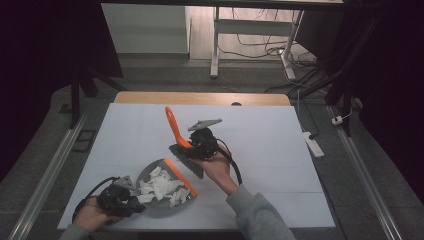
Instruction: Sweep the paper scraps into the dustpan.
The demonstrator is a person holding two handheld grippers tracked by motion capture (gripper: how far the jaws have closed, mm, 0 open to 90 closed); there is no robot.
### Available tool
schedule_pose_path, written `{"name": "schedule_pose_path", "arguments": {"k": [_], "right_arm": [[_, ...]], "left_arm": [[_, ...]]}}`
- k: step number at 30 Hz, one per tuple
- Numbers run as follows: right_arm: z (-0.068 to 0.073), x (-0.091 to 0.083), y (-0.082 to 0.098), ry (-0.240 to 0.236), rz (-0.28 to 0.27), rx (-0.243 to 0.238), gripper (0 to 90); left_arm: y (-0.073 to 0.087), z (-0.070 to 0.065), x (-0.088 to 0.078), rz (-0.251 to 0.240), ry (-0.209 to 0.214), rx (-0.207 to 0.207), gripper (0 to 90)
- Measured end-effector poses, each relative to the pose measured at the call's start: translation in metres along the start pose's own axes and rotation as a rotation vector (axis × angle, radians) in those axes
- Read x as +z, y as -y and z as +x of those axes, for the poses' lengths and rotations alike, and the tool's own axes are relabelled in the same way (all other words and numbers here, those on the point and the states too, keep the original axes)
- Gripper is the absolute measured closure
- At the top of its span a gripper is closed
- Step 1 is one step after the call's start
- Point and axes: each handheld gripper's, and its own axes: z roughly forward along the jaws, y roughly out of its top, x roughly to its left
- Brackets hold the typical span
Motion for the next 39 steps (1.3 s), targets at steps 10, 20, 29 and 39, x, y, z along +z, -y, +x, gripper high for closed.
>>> {"name": "schedule_pose_path", "arguments": {"k": [10, 20, 29, 39], "right_arm": [[-0.021, 0.004, 0.005, -0.052, 0.036, 0.063, 70.4], [-0.047, -0.005, 0.009, 0.075, 0.059, 0.039, 70.5], [-0.058, 0.019, 0.023, 0.125, 0.144, 0.038, 70.4], [-0.009, 0.054, 0.024, -0.001, 0.186, -0.039, 70.5]], "left_arm": [[0.000, 0.001, 0.000, -0.004, 0.004, -0.006, 61.6], [0.000, 0.001, 0.000, -0.003, 0.003, -0.005, 61.6], [-0.001, 0.001, 0.000, -0.004, 0.004, -0.006, 61.6], [-0.001, 0.001, 0.001, -0.008, 0.002, -0.008, 61.6]]}}
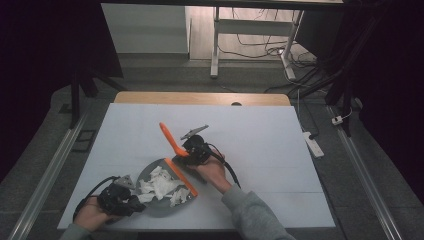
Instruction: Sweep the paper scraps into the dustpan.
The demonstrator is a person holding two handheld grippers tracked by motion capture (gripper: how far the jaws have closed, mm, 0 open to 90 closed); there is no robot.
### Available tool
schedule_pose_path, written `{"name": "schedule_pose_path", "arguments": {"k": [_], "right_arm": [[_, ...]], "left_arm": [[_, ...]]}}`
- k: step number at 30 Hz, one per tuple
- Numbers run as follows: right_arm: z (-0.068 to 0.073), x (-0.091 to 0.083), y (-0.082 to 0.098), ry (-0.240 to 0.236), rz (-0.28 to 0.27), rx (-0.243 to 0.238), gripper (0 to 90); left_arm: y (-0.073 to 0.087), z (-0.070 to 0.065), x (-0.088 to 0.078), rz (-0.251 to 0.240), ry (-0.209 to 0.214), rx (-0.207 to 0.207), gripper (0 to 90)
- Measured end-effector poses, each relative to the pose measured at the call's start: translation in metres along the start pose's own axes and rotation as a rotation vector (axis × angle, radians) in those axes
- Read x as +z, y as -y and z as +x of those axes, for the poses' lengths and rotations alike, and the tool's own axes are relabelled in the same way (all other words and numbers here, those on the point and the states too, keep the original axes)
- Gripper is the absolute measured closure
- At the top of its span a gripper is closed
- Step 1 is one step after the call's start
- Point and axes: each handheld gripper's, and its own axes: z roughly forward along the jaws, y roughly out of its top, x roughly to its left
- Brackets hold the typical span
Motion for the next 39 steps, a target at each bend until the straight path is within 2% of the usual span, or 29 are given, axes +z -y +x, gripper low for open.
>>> {"name": "schedule_pose_path", "arguments": {"k": [3, 5, 8, 10, 13, 16, 28, 33, 39], "right_arm": [[0.013, -0.001, -0.001, -0.077, -0.004, -0.001, 70.4], [0.014, -0.012, -0.003, -0.099, -0.045, 0.005, 70.5], [0.004, -0.041, -0.009, -0.075, -0.122, 0.027, 70.4], [-0.007, -0.060, -0.010, -0.046, -0.154, 0.044, 70.5], [-0.021, -0.082, -0.007, -0.022, -0.176, 0.064, 70.5], [-0.029, -0.095, -0.001, -0.016, -0.183, 0.079, 70.5], [-0.043, -0.114, 0.021, 0.020, -0.200, 0.105, 70.4], [-0.045, -0.118, 0.027, 0.028, -0.205, 0.106, 70.5], [-0.044, -0.123, 0.033, 0.039, -0.216, 0.099, 70.5]], "left_arm": [[0.000, 0.000, 0.000, -0.002, -0.001, -0.001, 61.7], [0.000, 0.000, 0.000, -0.003, -0.003, -0.001, 61.7], [0.000, 0.000, 0.000, -0.003, -0.005, 0.000, 61.6], [0.000, 0.000, 0.000, -0.003, -0.005, 0.000, 61.7], [0.000, 0.000, 0.000, -0.003, -0.003, -0.002, 61.6], [-0.001, 0.000, 0.000, -0.004, -0.005, -0.005, 61.7], [-0.001, 0.001, -0.002, -0.053, -0.013, -0.009, 61.8], [0.000, 0.003, -0.003, -0.073, -0.034, -0.032, 61.8], [0.001, 0.006, -0.007, -0.123, -0.060, -0.057, 61.8]]}}
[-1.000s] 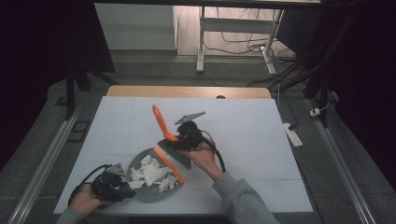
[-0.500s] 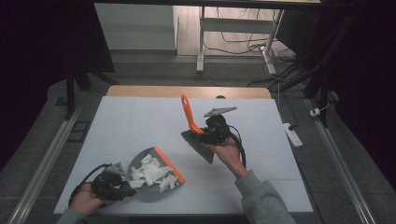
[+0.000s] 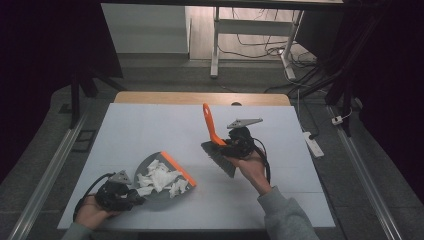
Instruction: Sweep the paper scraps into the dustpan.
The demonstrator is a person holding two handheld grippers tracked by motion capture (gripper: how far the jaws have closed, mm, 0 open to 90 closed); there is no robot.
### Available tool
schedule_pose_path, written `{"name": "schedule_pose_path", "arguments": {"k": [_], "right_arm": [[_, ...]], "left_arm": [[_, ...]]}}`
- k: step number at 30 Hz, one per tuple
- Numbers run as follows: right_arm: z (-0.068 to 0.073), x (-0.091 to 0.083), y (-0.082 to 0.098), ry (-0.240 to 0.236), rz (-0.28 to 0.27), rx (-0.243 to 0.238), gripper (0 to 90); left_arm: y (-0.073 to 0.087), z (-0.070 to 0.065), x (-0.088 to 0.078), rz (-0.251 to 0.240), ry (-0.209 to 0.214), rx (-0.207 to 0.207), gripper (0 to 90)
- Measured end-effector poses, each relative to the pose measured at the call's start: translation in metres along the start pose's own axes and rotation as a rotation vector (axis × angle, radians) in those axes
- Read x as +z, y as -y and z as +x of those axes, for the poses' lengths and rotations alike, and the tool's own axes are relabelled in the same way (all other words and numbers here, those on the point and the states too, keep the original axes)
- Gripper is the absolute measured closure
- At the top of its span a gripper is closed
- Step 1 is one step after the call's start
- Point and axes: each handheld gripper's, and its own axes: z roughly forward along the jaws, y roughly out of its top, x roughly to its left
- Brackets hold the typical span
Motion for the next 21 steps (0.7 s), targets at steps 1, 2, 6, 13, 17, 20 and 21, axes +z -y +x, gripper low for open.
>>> {"name": "schedule_pose_path", "arguments": {"k": [1, 2, 6, 13, 17, 20, 21], "right_arm": [[0.000, -0.001, 0.001, 0.001, -0.002, -0.001, 70.4], [-0.001, -0.002, 0.002, 0.004, -0.004, -0.003, 70.4], [-0.003, -0.005, 0.007, 0.012, -0.010, 0.007, 70.4], [-0.008, -0.014, 0.016, 0.030, -0.030, 0.014, 70.4], [-0.012, -0.021, 0.021, 0.044, -0.037, 0.021, 70.4], [-0.015, -0.026, 0.025, 0.051, -0.045, 0.027, 70.4], [-0.016, -0.028, 0.026, 0.054, -0.045, 0.029, 70.4]], "left_arm": [[0.000, 0.000, -0.001, -0.009, -0.004, -0.006, 61.7], [0.000, 0.001, -0.001, -0.020, -0.010, -0.015, 61.8], [0.000, 0.002, -0.004, -0.050, -0.034, -0.034, 61.8], [0.000, 0.003, -0.007, -0.087, -0.072, -0.075, 61.8], [-0.001, 0.004, -0.008, -0.117, -0.083, -0.108, 61.7], [-0.001, 0.005, -0.010, -0.138, -0.096, -0.130, 61.7], [-0.001, 0.005, -0.010, -0.144, -0.099, -0.139, 61.7]]}}
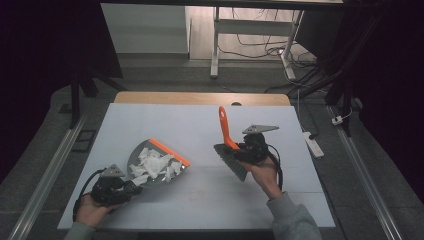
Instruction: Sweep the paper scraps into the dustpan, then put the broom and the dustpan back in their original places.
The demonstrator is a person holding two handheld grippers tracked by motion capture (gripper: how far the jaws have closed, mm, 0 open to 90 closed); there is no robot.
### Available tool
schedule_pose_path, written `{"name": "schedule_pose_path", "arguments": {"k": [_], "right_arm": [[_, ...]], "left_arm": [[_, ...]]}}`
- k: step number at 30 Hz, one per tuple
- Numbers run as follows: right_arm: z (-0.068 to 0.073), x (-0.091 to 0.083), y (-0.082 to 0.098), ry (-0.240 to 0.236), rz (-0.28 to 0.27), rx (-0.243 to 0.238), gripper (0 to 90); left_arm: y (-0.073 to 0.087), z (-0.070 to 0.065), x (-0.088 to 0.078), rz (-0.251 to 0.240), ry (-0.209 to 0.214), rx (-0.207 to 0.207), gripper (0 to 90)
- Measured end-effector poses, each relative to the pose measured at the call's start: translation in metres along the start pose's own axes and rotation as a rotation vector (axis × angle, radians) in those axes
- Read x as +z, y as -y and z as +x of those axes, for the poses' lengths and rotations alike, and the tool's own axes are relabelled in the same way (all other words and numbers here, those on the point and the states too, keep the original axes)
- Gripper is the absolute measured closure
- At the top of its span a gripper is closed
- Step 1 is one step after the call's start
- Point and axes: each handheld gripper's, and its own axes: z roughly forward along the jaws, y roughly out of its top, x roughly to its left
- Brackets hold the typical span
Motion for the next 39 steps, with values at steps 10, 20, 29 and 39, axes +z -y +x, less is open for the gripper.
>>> {"name": "schedule_pose_path", "arguments": {"k": [10, 20, 29, 39], "right_arm": [[-0.005, -0.012, 0.008, 0.013, -0.005, 0.017, 70.4], [-0.009, -0.017, 0.018, 0.003, -0.002, 0.037, 70.5], [-0.007, -0.013, 0.032, -0.024, 0.035, 0.048, 70.4], [-0.009, -0.010, 0.039, -0.037, 0.042, 0.071, 70.4]], "left_arm": [[-0.002, 0.000, -0.002, -0.033, -0.028, -0.040, 61.7], [-0.007, -0.002, 0.001, -0.066, -0.045, -0.097, 61.7], [-0.012, -0.005, 0.008, -0.095, -0.077, -0.159, 61.7], [-0.015, -0.005, 0.020, -0.106, -0.136, -0.245, 61.7]]}}
